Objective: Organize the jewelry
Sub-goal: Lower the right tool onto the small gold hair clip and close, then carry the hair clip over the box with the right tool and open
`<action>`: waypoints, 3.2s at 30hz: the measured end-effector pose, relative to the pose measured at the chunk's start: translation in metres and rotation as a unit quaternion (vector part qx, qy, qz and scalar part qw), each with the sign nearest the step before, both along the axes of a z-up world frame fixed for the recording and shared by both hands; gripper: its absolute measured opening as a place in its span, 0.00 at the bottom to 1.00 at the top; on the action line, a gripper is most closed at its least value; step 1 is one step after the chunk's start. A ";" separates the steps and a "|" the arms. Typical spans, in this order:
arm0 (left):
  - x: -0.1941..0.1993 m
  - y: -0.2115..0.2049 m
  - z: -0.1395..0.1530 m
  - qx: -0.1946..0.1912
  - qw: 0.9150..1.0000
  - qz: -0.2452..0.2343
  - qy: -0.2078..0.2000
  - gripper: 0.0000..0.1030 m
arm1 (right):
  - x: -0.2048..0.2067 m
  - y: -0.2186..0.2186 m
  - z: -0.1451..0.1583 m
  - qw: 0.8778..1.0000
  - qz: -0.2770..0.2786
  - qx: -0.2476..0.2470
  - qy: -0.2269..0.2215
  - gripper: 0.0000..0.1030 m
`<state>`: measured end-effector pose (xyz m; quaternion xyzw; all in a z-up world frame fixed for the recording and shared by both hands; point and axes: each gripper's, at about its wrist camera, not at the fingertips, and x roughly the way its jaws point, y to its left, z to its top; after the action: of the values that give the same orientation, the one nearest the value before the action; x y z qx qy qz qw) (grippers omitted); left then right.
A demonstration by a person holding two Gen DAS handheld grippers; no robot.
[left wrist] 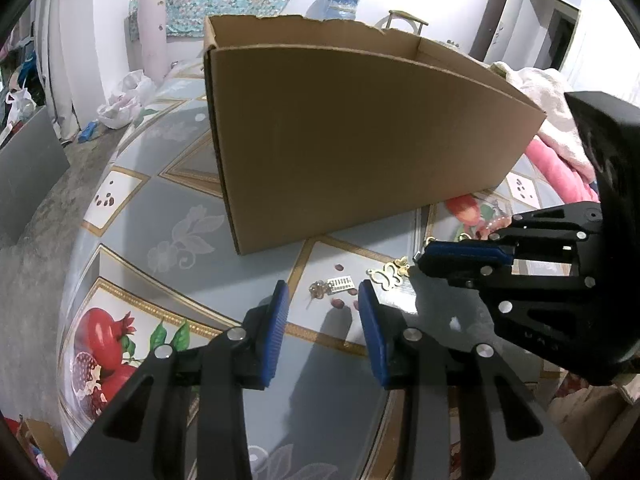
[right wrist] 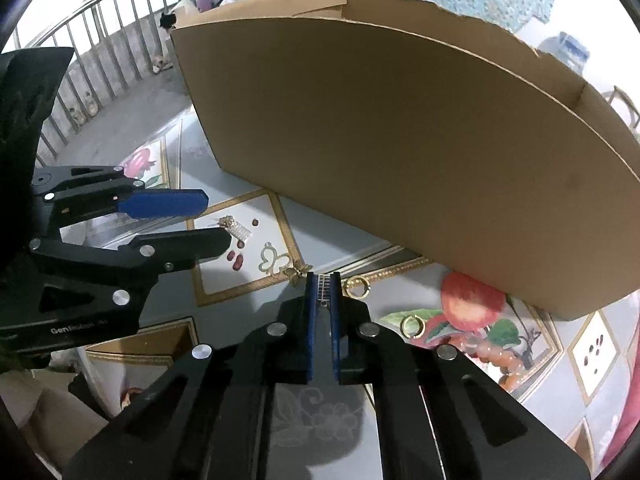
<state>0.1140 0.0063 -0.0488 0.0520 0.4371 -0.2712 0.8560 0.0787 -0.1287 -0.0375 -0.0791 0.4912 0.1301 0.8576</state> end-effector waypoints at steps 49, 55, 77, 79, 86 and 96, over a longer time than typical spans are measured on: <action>0.012 -0.019 -0.001 0.054 0.996 0.056 0.031 0.02 | -0.048 -0.044 0.001 0.997 -0.004 0.082 0.002 0.02; 0.005 -0.014 0.013 0.040 0.998 0.052 0.010 0.02 | -0.054 -0.046 0.011 0.996 -0.003 0.084 -0.015 0.02; 0.058 -0.037 0.143 -0.102 0.993 -0.034 -0.041 0.03 | 0.013 -0.096 0.141 0.983 -0.006 0.130 -0.126 0.02; 0.091 -0.054 0.129 -0.103 0.994 -0.039 0.018 0.03 | 0.052 -0.110 0.125 0.987 -0.027 0.144 -0.064 0.02; 0.159 -0.093 0.087 -0.084 0.988 -0.033 0.127 0.03 | 0.115 -0.123 0.096 0.986 -0.054 0.157 0.023 0.03; 0.184 -0.104 0.069 -0.073 0.984 -0.012 0.165 0.29 | 0.117 -0.154 0.099 0.977 -0.089 0.193 0.014 0.09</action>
<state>0.2982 -0.0976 0.0204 -0.0506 0.5509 -0.3177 0.7701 0.1960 -0.2830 0.0616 0.1342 0.4740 0.1466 0.8578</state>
